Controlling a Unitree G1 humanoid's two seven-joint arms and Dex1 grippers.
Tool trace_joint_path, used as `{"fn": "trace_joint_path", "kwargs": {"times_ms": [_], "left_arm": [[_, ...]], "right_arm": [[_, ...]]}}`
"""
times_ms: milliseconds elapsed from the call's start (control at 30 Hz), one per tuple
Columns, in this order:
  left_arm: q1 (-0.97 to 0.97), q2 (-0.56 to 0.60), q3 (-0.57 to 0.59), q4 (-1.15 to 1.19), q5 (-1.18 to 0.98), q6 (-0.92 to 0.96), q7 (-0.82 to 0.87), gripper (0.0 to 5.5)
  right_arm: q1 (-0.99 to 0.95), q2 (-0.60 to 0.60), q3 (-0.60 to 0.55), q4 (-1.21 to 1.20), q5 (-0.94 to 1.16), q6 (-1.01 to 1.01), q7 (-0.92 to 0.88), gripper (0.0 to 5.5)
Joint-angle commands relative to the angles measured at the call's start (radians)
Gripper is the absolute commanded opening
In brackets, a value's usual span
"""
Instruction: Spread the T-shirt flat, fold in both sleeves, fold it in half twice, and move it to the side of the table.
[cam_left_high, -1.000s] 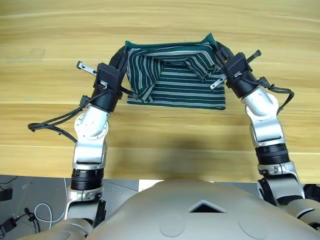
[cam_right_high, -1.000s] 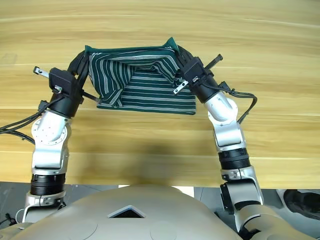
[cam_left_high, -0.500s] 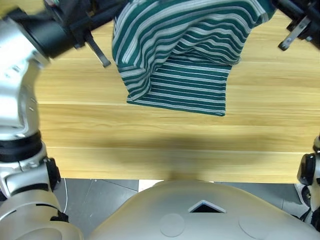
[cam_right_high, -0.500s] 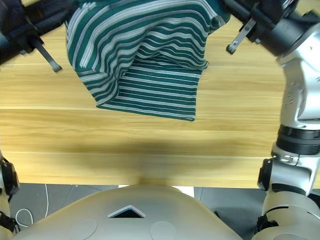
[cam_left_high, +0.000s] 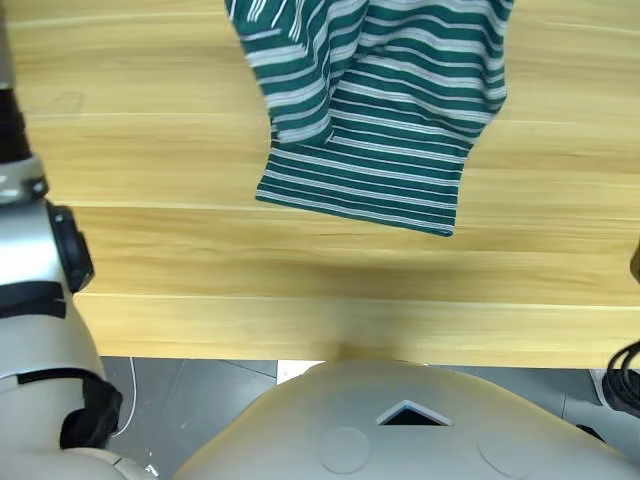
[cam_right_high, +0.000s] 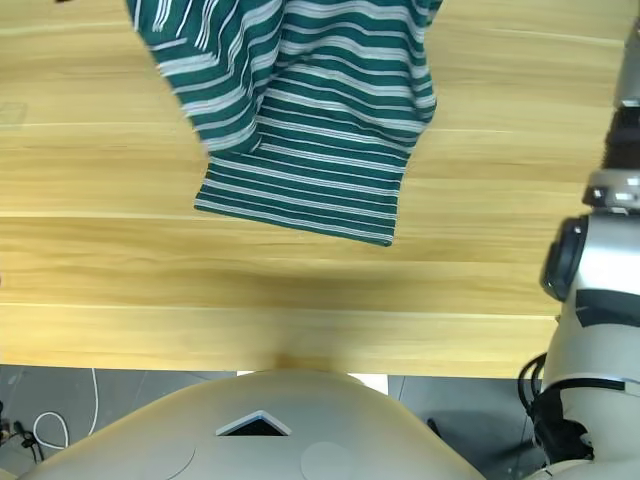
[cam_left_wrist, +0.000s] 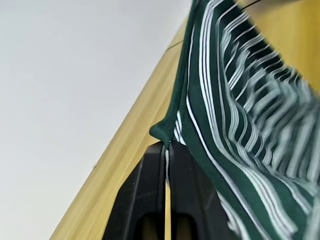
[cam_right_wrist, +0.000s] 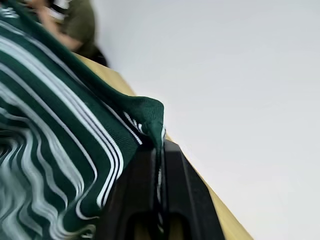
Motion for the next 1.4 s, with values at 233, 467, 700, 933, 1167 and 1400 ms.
{"fn": "trace_joint_path", "kwargs": {"times_ms": [233, 467, 700, 933, 1167, 1400], "left_arm": [[-0.672, -0.215, -0.001, 0.8, 0.298, -0.334, 0.825, 0.02], [-0.379, -0.147, -0.075, 0.672, 0.336, -0.506, 0.337, 0.02], [0.718, 0.186, -0.168, -0.496, 0.091, -0.41, -0.037, 0.02], [0.878, 0.212, -0.003, -0.653, 0.092, -0.314, -0.024, 0.02], [1.112, 0.346, 0.131, -0.944, 0.091, -0.272, -0.062, 0.02], [1.395, 0.344, -0.004, -1.131, 0.199, -0.289, -0.063, 0.02]], "right_arm": [[-0.529, 0.138, 0.019, 0.627, -0.265, -0.23, -0.791, 0.0], [-0.341, 0.132, 0.034, 0.6, -0.275, -0.377, -0.559, 0.0], [0.568, -0.07, 0.158, -0.447, 0.064, -0.137, 0.109, 0.0], [0.693, -0.098, 0.003, -0.405, 0.167, -0.014, 0.268, 0.0], [0.972, -0.226, -0.016, -0.746, 0.33, 0.093, 0.538, 0.0], [1.166, -0.301, 0.11, -0.939, 0.06, -0.072, 0.529, 0.0]]}}
